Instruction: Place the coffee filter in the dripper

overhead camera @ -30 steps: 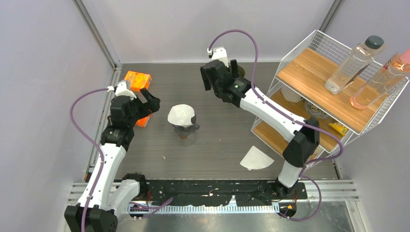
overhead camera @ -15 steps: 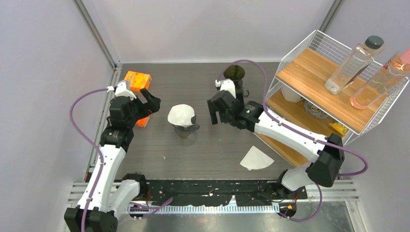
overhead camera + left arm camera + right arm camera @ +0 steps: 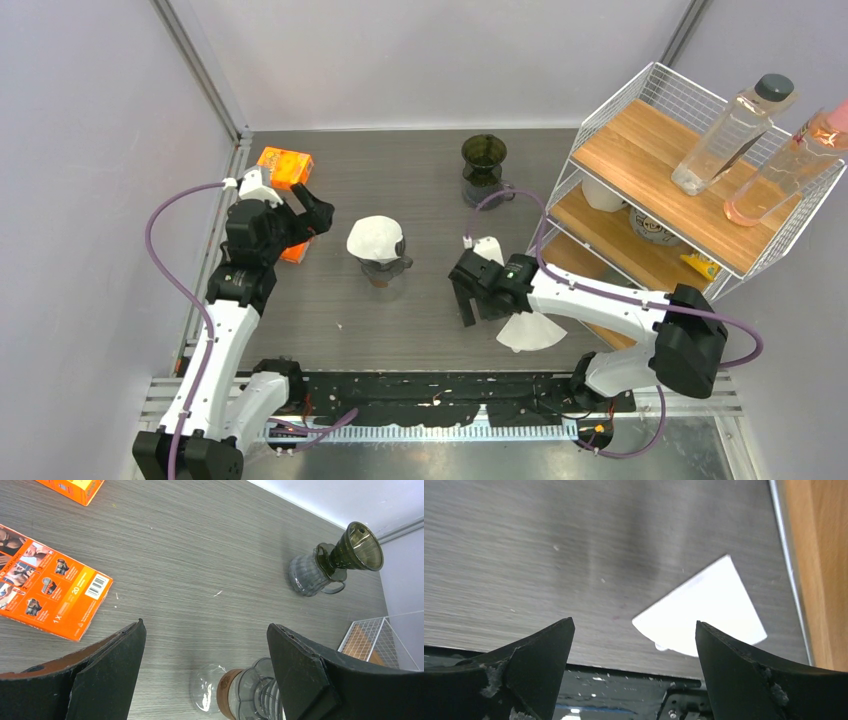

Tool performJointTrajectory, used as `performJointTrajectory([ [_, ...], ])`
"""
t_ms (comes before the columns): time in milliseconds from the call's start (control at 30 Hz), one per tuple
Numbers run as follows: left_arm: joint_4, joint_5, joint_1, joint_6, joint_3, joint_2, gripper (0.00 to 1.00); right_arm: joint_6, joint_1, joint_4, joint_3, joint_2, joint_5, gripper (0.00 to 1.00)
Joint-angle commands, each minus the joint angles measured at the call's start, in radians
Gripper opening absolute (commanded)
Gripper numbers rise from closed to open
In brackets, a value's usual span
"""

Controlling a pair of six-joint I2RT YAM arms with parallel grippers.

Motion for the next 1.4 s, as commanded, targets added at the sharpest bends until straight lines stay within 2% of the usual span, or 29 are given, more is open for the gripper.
performJointTrajectory([
  [0, 0.055, 0.03, 0.0, 0.006, 0.003, 0.0, 1.0, 0.127, 0.003, -0.026, -0.099, -0.056, -0.053, 0.97],
  [200, 0.058, 0.033, -0.001, 0.003, 0.003, 0.004, 1.0, 0.229, 0.003, -0.054, -0.205, -0.094, -0.026, 0.92],
  [367, 0.06, 0.041, -0.001, 0.004, 0.004, 0.009, 1.0, 0.303, 0.002, 0.033, -0.292, -0.133, -0.039, 0.85],
  [767, 0.065, 0.046, -0.005, 0.001, 0.0, -0.001, 0.99, 0.363, -0.044, 0.185, -0.426, -0.132, -0.086, 0.75],
  [1133, 0.065, 0.046, -0.005, 0.004, 0.0, 0.003, 1.0, 0.363, -0.043, 0.164, -0.408, -0.038, -0.065, 0.54],
  [1367, 0.066, 0.046, -0.005, 0.004, 0.002, 0.005, 1.0, 0.333, -0.044, 0.206, -0.401, -0.023, -0.066, 0.34],
])
